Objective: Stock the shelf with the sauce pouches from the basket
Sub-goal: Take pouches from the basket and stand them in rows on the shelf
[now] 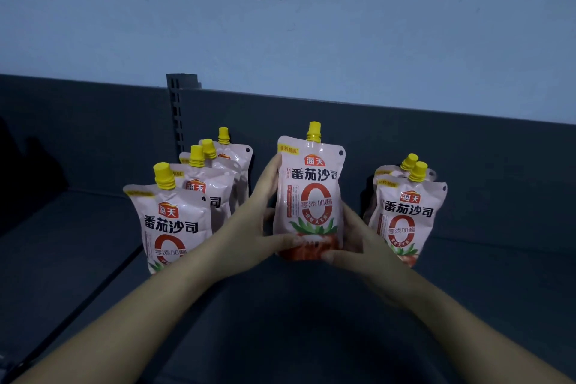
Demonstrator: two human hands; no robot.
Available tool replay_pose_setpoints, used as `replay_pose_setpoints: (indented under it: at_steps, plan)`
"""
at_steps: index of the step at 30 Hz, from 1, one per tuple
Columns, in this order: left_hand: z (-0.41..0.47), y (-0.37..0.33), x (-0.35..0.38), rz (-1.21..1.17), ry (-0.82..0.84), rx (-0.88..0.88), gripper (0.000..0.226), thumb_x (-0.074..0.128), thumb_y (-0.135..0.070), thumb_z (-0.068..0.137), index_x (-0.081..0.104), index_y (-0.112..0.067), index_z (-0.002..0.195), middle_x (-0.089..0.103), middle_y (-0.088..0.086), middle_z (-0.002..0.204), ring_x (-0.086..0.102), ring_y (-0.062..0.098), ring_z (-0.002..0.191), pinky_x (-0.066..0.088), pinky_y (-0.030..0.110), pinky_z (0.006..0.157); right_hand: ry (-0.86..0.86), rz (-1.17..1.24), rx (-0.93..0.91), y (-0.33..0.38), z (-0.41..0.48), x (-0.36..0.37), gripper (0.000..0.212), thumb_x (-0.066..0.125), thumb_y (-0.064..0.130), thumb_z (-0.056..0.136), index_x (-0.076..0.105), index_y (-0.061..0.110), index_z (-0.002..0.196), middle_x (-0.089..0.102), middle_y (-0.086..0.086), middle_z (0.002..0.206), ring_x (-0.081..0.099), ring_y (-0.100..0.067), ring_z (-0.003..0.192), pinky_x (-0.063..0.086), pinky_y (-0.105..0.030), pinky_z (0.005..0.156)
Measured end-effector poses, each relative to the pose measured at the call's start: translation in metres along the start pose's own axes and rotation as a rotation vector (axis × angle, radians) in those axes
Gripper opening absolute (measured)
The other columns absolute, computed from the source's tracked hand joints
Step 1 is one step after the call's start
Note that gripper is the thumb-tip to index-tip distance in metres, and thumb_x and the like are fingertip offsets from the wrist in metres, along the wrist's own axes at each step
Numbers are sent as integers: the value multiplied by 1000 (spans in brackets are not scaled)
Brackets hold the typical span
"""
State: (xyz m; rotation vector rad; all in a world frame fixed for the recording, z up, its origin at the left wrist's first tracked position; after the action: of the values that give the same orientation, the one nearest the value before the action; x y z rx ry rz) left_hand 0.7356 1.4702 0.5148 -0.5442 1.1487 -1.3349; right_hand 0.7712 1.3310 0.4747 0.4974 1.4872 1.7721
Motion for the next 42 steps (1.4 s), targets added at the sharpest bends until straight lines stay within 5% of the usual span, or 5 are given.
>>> replay_pose_setpoints:
  at_steps: [9,15,18,23,42]
  plan:
    - [8,54,2,239,28,-141,121,72,-13,77,-26,-55,135,13,-63,119,30,-27,120,40,8,97,-149,-144,44,-44,23,-10,92,79,-7,64,34,40,130,59,15,125,55,-4,120,53,-22,88]
    - [14,73,0,475,-115,-244,127,72,-14,77,-40,-48,128,27,-4,154,41,13,132,40,37,108,-272,-309,58,-57,32,-18,85,80,-2,65,34,39,124,55,21,120,51,15,112,46,-7,88]
    - [18,87,0,544,-98,-344,101,68,-13,81,-6,-24,148,46,5,144,48,18,128,40,34,107,-301,-367,87,-59,38,-20,79,81,3,64,36,32,122,55,25,110,51,24,100,42,2,78]
    - [25,98,-4,543,-134,-402,55,67,-10,81,41,-16,129,56,5,133,52,20,121,42,34,102,-355,-402,127,-60,45,-25,73,82,4,64,35,30,114,52,26,102,52,5,100,43,0,73]
    - [29,105,3,568,-164,-451,45,66,-12,82,50,-14,124,58,7,130,53,23,120,44,35,100,-390,-476,238,-61,34,-32,62,78,12,73,41,16,123,56,2,130,48,-4,106,39,-9,79]
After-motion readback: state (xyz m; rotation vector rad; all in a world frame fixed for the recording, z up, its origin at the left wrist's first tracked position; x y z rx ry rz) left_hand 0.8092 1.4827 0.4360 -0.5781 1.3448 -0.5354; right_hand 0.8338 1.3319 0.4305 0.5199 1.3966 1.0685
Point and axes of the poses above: each hand's wrist, its own z-axis towards the middle knuckle, its own x-axis out of the palm, y = z × x, the point moved 7 cm from there along z, towards the middle knuckle
